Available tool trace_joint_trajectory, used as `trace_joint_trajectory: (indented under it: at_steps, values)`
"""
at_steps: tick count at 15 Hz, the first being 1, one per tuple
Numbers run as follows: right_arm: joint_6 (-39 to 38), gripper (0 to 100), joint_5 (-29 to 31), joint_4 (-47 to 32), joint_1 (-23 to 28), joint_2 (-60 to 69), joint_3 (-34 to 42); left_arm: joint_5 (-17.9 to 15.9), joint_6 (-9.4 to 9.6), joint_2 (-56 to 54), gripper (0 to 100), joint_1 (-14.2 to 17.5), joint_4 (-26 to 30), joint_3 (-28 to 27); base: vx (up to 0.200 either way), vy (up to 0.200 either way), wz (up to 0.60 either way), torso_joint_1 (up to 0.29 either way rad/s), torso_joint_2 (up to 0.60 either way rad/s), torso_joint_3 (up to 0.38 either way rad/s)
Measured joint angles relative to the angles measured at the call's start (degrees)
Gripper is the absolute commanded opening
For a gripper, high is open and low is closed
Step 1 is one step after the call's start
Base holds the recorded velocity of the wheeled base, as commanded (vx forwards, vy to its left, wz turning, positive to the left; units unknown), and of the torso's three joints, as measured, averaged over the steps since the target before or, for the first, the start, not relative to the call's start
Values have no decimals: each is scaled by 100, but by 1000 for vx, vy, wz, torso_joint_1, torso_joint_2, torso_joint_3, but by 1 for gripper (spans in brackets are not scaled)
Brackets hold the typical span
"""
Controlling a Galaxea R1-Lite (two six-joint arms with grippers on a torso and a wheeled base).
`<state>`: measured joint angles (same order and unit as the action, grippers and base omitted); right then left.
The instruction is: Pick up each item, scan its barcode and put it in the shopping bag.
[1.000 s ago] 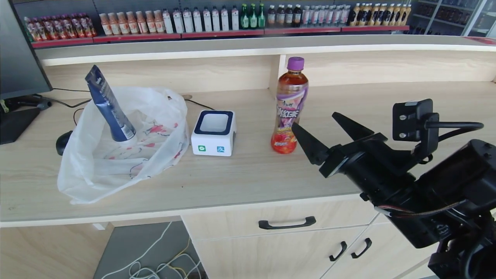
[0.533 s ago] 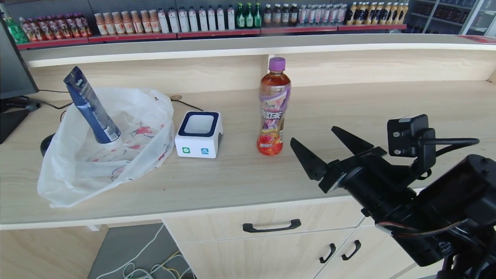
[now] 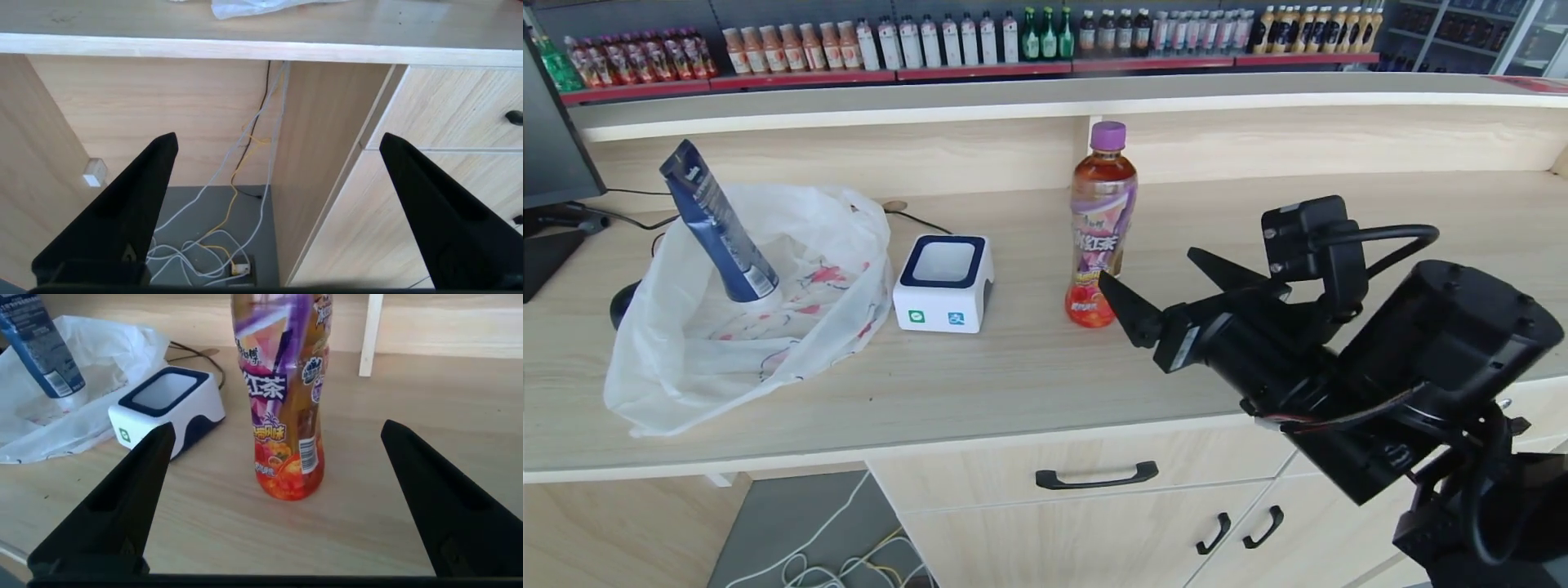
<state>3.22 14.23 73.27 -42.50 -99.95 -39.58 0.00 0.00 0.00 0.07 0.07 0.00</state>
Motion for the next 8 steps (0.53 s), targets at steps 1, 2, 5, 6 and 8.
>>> trace_joint_trajectory:
  at_steps: [1, 2, 5, 6, 8]
  values:
    - [0, 100, 61, -286, -4, -40, -276, 0, 0, 0, 100, -7, 0, 0, 0, 0, 0, 0, 0, 0]
    - [0, 100, 101, -460, 2, -101, -549, 0, 0, 0, 100, -5, 0, 0, 0, 0, 0, 0, 0, 0]
    - [-5, 100, 123, -634, 27, -429, -1231, 0, 0, 0, 100, -7, 2, 0, 0, 0, 0, 0, 0, 0]
    - [-5, 100, 118, -640, 72, -562, -1413, 0, 0, 0, 100, -5, 2, 0, 0, 0, 0, 0, 0, 0]
    - [0, 100, 118, -642, 146, -805, -1675, 0, 0, 0, 100, -2, 2, 0, 0, 0, 0, 0, 0, 0]
